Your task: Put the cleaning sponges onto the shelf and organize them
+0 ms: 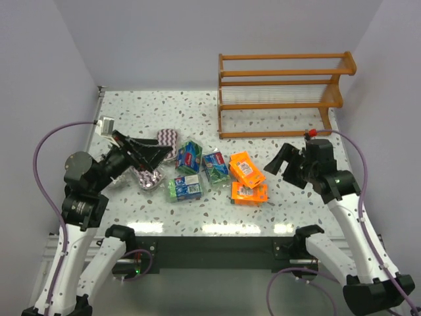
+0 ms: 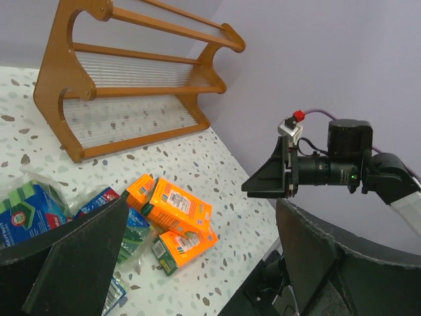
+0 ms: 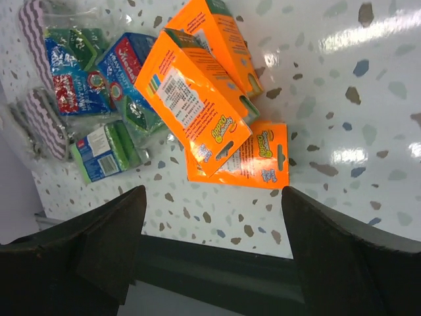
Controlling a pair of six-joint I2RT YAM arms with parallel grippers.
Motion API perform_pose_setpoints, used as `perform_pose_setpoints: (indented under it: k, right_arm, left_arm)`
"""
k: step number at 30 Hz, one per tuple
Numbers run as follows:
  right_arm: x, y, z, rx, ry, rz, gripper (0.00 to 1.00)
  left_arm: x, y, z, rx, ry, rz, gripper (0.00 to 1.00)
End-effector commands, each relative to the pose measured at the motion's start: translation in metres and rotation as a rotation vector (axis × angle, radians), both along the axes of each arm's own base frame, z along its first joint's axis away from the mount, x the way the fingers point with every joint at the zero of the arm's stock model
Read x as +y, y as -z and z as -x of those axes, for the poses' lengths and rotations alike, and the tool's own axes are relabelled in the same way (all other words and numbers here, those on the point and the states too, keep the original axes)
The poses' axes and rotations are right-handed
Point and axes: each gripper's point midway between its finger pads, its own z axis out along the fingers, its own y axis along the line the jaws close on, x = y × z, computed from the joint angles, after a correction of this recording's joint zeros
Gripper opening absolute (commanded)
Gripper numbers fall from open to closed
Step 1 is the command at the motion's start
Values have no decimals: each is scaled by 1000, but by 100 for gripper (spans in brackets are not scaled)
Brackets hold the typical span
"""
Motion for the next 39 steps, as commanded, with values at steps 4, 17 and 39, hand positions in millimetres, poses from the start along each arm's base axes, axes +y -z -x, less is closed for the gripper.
perform_pose_setpoints:
  k: [4,17,39]
  right_arm:
    - [13,6,-6,-1,124,-182,84]
    - [40,68,-20,138,172,-374,69]
    - [43,83,-12,189,161,-379,58]
  left_arm:
    - [11,14,7,20,-62,-34,100]
    - [15,27,5,60,-91,-63,100]
    - [19,37,7,85,-109,-64,100]
